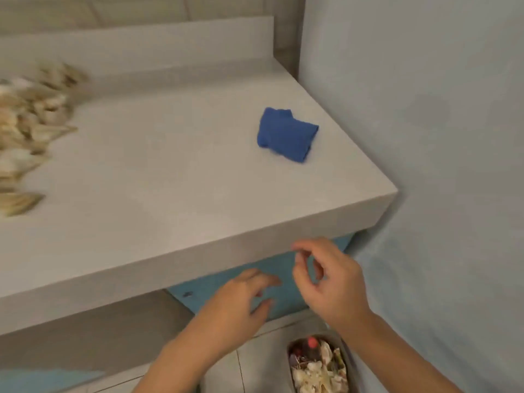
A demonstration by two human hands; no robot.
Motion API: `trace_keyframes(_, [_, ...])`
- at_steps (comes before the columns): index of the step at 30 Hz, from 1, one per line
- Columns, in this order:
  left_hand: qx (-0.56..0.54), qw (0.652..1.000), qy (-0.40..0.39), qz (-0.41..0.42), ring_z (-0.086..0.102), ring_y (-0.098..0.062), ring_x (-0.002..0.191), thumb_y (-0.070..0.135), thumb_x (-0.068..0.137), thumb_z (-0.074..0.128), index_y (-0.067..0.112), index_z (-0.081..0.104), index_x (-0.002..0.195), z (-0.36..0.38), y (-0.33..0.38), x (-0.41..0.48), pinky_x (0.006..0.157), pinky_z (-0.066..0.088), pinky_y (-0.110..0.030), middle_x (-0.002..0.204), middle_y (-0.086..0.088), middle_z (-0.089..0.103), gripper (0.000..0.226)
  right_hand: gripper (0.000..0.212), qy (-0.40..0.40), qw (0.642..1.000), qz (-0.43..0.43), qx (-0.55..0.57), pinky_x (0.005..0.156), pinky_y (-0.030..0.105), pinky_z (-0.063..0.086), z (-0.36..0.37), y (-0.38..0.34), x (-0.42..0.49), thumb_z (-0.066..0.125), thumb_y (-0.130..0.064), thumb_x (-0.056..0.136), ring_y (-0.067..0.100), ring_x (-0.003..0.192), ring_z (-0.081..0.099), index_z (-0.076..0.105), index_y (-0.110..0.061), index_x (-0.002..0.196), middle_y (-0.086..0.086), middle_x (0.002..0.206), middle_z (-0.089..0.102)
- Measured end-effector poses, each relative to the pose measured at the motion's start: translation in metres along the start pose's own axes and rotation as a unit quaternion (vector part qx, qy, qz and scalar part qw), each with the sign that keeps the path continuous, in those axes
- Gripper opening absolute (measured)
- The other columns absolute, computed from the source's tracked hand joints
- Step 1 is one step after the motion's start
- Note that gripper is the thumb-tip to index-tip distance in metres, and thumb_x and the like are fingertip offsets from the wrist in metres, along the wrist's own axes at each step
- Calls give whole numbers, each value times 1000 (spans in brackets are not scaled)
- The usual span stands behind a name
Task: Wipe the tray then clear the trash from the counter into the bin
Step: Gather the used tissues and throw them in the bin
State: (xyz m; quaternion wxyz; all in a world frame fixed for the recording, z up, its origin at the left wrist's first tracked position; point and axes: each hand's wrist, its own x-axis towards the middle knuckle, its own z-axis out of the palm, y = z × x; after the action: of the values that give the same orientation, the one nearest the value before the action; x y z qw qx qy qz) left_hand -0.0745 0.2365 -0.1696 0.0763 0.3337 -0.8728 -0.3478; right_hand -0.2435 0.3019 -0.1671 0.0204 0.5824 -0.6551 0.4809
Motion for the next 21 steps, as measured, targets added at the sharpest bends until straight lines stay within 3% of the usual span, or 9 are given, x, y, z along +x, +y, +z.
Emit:
trace_keyframes(3, [-46, 997, 58, -17, 58, 3, 89, 22, 91, 58, 46, 56, 107, -90, 16, -30, 76, 50, -16, 103, 21, 60, 29, 17, -30, 998, -16, 45, 58, 10, 39, 10, -63, 56, 54, -23, 84, -7, 58, 45, 65, -22, 96, -24, 80, 51])
trace_keyframes(6, [-48, 983, 171, -52, 59, 2, 87, 23, 90, 60, 40, 62, 103, -171, 7, -54, 71, 49, -14, 96, 21, 63, 21, 18, -84, 992, -1, 96, 58, 17, 43, 35, -117, 98, 54, -24, 86, 10, 59, 49, 62, -29, 101, -21, 82, 56])
trace_keyframes(9, [-23, 949, 293, -118, 58, -1, 88, 26, 88, 63, 30, 66, 103, -236, -33, -75, 74, 50, -22, 100, 14, 63, 16, 22, -163, 982, 14, 93, 63, 17, 45, 71, -160, 128, 58, -20, 88, 12, 71, 53, 62, -33, 105, -18, 87, 58])
trace_keyframes(11, [26, 923, 340, -176, 57, -12, 99, 30, 85, 67, 24, 66, 108, -271, -67, -85, 77, 45, -26, 107, 5, 60, 23, 22, -209, 975, 22, 74, 67, 18, 46, 100, -183, 141, 57, -25, 90, 8, 76, 54, 60, -36, 109, -18, 89, 57])
trace_keyframes(15, [114, 905, 316, -263, 46, -29, 117, 32, 79, 73, 14, 63, 119, -321, -137, -96, 90, 42, -36, 121, -12, 52, 45, 27, -255, 966, 13, 43, 74, 18, 42, 163, -225, 161, 59, -33, 89, 2, 84, 51, 58, -34, 116, -15, 99, 54])
trace_keyframes(17, [135, 903, 312, -262, 44, -35, 119, 30, 79, 73, 12, 62, 121, -339, -167, -97, 94, 41, -42, 125, -16, 50, 47, 45, -305, 952, -21, 17, 85, 18, 39, 198, -245, 168, 63, -42, 85, 4, 107, 47, 51, -31, 128, -10, 118, 48])
trace_keyframes(19, [158, 900, 316, -254, 40, -37, 124, 30, 81, 70, 12, 58, 126, -355, -190, -94, 100, 38, -45, 132, -17, 47, 50, 73, -366, 930, -46, -7, 106, 26, 32, 235, -262, 172, 66, -53, 78, 14, 134, 30, 35, -35, 141, -4, 144, 31])
trace_keyframes(21, [172, 903, 309, -243, 34, -35, 130, 34, 84, 67, 16, 52, 133, -370, -207, -88, 105, 32, -45, 140, -16, 41, 54, 94, -410, 909, -68, -34, 118, 38, 12, 269, -275, 173, 67, -62, 72, 18, 144, 4, 15, -39, 148, 0, 158, 6])
